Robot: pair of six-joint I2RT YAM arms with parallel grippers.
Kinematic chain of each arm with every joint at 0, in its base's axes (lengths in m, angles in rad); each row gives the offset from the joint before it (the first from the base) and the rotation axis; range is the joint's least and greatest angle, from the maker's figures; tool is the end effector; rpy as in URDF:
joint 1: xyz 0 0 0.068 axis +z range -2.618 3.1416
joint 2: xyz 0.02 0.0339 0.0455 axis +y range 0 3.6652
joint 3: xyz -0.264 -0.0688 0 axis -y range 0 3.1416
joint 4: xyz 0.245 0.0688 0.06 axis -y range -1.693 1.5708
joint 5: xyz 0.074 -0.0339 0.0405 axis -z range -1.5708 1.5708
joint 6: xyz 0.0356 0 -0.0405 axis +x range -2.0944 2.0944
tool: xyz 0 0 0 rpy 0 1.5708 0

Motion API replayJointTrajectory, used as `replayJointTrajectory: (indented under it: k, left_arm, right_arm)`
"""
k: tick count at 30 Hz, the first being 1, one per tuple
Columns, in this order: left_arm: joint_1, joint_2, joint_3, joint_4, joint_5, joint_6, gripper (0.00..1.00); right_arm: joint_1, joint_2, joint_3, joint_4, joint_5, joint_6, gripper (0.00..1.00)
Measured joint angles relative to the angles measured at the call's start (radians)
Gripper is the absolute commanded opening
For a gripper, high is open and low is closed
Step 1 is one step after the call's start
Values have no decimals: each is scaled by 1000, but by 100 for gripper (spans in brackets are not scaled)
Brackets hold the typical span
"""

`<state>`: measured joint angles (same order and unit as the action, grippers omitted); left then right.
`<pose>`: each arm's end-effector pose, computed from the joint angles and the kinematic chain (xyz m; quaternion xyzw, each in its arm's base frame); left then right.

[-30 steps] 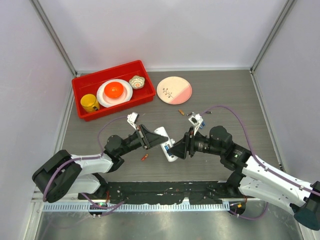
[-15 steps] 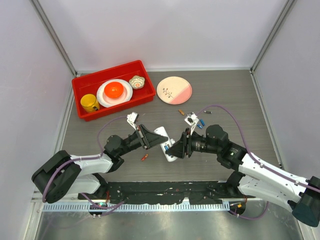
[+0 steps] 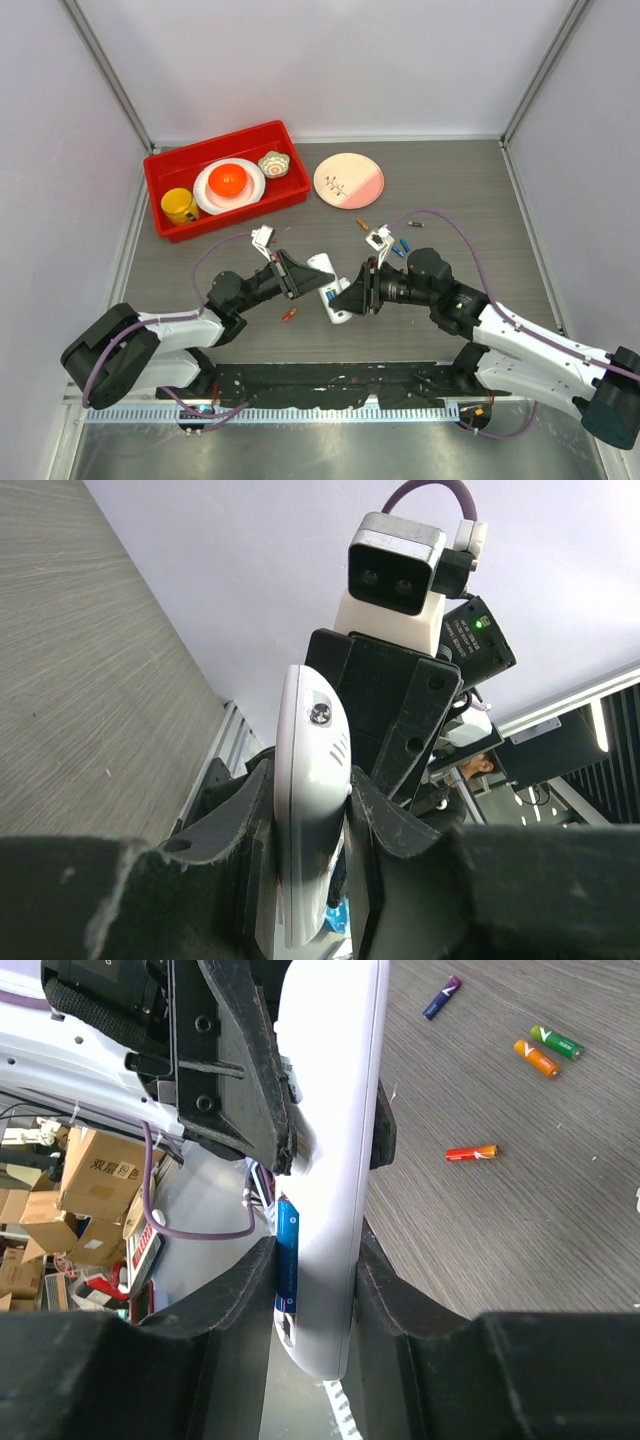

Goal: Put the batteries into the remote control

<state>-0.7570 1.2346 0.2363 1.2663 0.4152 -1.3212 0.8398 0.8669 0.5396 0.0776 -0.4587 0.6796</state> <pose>0.1492 -0.1607 0.2175 -0.0077 0.6155 -0.7341 0.2868 0.1238 0.1617 0.2666 -0.2006 0.7554 0.5417 0.3096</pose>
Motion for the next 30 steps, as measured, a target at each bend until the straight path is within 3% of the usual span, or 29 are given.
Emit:
replayJointTrajectory:
  k: [7, 24, 30]
  left_arm:
    - [-2, -5, -13, 0, -30, 0, 0]
    - [-55, -5, -26, 1, -139, 47, 0]
    - [-56, -5, -33, 2, -151, 49, 0]
  right_arm:
    - [0, 15, 0, 12, 3, 10, 43]
    - [0, 54, 0, 36, 18, 50, 42]
    - [0, 68, 0, 42, 23, 58, 53]
